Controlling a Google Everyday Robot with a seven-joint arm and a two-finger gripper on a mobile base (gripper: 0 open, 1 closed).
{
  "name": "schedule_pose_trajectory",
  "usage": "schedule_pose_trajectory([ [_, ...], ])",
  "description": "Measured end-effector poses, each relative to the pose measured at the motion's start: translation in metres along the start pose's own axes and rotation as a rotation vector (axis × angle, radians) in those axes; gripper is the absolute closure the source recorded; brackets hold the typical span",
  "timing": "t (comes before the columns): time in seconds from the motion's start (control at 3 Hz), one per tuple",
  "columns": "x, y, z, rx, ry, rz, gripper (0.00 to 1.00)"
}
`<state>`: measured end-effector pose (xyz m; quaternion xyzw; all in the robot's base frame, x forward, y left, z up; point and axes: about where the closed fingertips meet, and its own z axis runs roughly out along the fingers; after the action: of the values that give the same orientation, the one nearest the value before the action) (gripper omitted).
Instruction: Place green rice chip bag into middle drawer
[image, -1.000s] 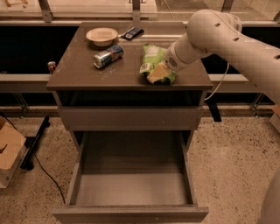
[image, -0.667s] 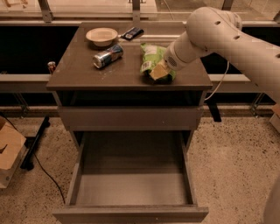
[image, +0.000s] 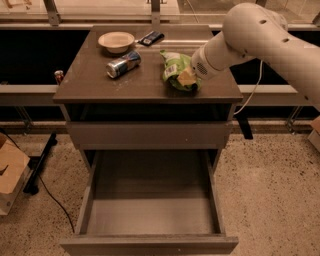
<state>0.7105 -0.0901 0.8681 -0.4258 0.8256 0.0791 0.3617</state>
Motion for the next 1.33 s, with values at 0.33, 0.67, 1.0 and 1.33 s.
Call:
schedule_pose_trajectory([
  [0.33, -0.006, 0.009, -0.023, -0.045, -0.073, 0.000, 1.00],
  [0.67, -0.008, 0.019, -0.059, -0.084, -0.147, -0.007, 1.00],
  [1.0, -0.002, 0.037, -0.105, -0.114, -0.184, -0.052, 1.00],
  [1.33, 0.009, 0.061, -0.165, -0.117, -0.174, -0.125, 1.00],
])
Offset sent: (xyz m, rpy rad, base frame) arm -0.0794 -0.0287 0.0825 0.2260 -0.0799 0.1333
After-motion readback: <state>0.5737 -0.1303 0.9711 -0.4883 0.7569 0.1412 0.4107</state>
